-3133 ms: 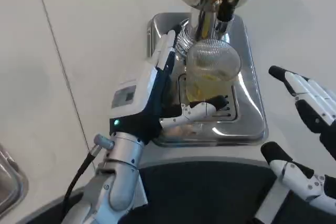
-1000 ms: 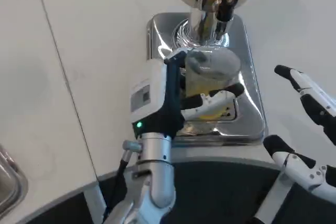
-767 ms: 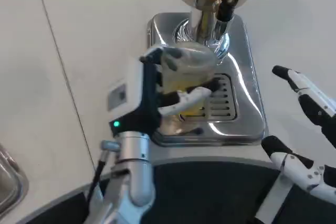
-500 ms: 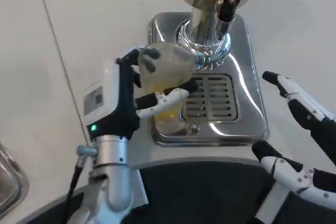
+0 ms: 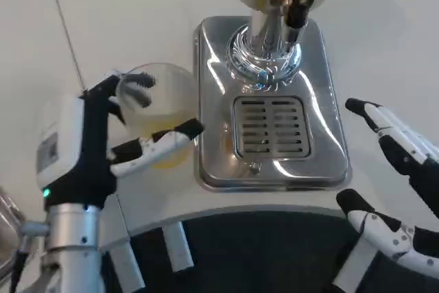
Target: Grasp the cup under the faucet to collect the drink, then remove the cup.
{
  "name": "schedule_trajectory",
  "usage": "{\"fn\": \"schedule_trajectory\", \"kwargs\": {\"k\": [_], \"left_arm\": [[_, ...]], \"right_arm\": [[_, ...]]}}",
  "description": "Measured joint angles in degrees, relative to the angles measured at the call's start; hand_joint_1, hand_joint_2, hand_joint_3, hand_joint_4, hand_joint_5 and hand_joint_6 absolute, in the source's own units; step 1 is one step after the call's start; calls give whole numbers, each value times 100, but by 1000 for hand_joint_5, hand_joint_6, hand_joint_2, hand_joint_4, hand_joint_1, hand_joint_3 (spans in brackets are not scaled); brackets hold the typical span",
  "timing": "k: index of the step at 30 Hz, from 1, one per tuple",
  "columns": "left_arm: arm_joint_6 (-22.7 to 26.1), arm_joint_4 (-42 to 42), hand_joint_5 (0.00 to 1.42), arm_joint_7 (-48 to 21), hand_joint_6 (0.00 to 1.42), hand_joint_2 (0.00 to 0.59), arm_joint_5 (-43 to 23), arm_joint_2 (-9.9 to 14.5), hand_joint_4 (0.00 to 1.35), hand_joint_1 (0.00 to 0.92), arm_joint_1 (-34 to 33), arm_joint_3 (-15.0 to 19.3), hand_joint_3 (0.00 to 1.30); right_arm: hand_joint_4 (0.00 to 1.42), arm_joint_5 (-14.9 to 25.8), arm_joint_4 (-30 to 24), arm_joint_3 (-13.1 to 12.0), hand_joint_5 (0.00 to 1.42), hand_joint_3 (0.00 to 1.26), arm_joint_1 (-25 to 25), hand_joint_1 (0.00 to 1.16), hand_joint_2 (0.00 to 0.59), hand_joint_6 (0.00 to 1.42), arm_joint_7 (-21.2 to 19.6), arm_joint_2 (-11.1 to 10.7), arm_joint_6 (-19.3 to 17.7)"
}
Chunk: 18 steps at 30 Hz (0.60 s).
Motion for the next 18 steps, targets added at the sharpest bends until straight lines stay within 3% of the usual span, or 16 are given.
{"fn": "schedule_trajectory", "kwargs": {"k": [12, 18], "left_arm": [[-193, -1309, 1224, -647, 1424, 0, -360, 40, 1138, 823, 975, 414, 1037], [-210, -2043, 1224, -958, 1424, 0, -385, -166, 1122, 829, 1458, 424, 1037]], "right_arm": [[0, -187, 99, 4, 25, 26, 119, 314, 484, 68, 1, -237, -611], [0, -189, 225, -136, 13, 26, 225, 290, 485, 63, 1, -431, -1139]]}}
